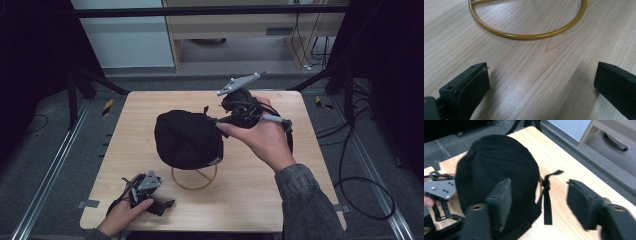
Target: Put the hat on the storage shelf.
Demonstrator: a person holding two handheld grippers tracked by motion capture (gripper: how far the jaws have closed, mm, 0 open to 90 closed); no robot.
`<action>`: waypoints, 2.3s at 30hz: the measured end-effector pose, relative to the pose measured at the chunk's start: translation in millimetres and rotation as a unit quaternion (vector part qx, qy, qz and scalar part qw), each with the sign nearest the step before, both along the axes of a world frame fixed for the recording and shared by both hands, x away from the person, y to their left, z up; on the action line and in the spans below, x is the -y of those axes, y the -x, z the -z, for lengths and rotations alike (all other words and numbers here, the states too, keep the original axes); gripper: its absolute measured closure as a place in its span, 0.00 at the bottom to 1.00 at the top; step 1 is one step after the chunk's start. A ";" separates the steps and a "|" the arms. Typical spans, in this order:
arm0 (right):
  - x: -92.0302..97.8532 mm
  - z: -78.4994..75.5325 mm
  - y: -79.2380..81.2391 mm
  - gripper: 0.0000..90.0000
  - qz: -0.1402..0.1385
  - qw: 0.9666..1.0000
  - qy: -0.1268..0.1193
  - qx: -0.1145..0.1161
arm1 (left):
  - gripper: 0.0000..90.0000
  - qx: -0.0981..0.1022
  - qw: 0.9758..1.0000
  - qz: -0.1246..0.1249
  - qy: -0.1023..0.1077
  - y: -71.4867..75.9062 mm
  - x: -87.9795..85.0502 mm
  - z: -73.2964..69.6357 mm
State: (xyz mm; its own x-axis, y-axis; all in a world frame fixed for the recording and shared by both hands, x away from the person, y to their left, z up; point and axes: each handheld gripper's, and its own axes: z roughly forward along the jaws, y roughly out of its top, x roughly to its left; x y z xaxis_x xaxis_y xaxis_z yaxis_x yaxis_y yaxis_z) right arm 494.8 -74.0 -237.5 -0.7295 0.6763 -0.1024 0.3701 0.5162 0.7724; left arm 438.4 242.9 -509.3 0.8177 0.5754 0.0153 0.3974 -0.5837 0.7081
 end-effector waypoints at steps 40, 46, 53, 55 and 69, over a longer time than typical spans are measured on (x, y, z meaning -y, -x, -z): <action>75.0 55.7 10.1 0.11 0.086 0.996 0.028 -0.006 | 0.00 0.001 1.000 0.000 0.001 0.1 0.1 0.2; 86.5 71.2 14.8 0.11 0.094 0.995 0.031 -0.004 | 0.00 0.001 1.000 -0.001 0.001 0.1 0.1 0.2; 95.0 105.7 23.5 0.11 0.095 0.995 0.041 -0.013 | 0.00 0.000 1.000 0.000 0.000 0.2 0.0 0.1; 96.0 110.6 25.0 0.11 0.096 0.994 0.044 -0.015 | 0.00 0.000 1.000 0.000 0.000 0.2 0.0 0.1; 108.0 169.8 36.7 0.12 0.108 0.993 0.028 -0.031 | 0.00 0.000 1.000 -0.001 0.000 0.3 0.0 0.1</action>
